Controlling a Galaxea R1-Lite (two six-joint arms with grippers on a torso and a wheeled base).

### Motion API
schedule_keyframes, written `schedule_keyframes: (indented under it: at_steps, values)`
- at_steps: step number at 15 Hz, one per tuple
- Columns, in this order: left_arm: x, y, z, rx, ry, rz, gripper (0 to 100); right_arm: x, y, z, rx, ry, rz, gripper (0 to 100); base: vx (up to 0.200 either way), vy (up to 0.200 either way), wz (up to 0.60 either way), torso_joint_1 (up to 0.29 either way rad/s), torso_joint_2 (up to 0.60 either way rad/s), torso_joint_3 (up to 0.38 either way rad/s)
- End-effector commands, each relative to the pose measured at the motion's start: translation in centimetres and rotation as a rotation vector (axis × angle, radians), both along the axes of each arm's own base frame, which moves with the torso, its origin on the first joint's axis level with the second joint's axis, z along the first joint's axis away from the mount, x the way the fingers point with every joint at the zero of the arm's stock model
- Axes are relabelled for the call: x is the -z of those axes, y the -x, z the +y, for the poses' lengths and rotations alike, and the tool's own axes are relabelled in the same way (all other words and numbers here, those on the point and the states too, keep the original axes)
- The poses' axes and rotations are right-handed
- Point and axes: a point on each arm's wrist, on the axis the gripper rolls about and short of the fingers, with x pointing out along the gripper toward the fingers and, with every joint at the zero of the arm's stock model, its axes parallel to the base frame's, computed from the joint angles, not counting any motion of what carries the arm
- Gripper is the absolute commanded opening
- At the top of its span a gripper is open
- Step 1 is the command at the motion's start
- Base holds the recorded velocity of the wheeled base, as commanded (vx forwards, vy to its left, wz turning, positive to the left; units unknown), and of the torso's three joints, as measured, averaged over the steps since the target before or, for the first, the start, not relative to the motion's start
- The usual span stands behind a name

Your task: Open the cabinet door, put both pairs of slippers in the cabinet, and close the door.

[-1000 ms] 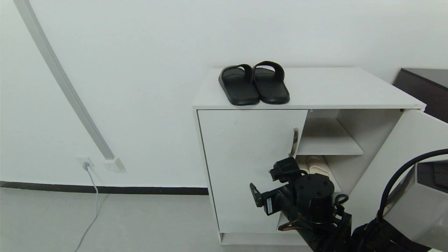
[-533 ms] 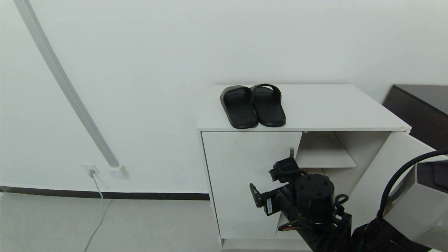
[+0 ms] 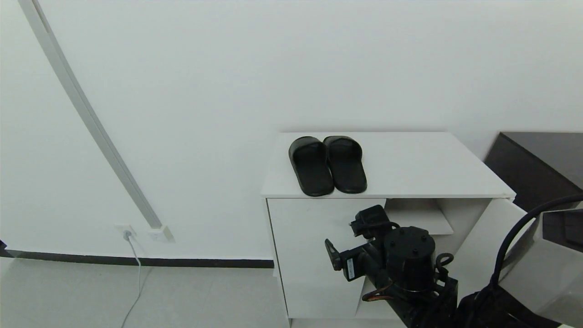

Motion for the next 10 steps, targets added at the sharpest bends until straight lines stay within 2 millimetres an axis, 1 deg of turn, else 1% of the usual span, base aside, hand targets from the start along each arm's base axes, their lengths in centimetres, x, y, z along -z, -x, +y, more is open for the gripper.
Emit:
schedule_keyframes:
  at_steps: [1,4,7,10]
  values:
    - [0.0,0.0,0.0,0.0,0.0,-0.001,0,0.07,0.02,0.02,-0.001,0.003,0.001,100,0.0,0.0,0.0,0.276,-0.61,-0.334]
    - [0.0,0.0,0.0,-0.002,0.0,-0.001,0,0.07,-0.02,-0.01,0.001,0.001,0.002,100,0.0,0.0,0.0,0.235,-0.52,-0.29]
    - [0.0,0.0,0.0,0.0,-0.003,-0.001,0,-0.12,-0.09,-0.09,0.004,-0.003,-0.002,100,0.0,0.0,0.0,0.186,-0.4,-0.216]
    - [0.0,0.0,0.0,0.001,-0.004,-0.001,0,-0.26,-0.61,-0.48,0.01,-0.01,-0.004,100,0.0,0.0,0.0,0.168,-0.36,-0.191]
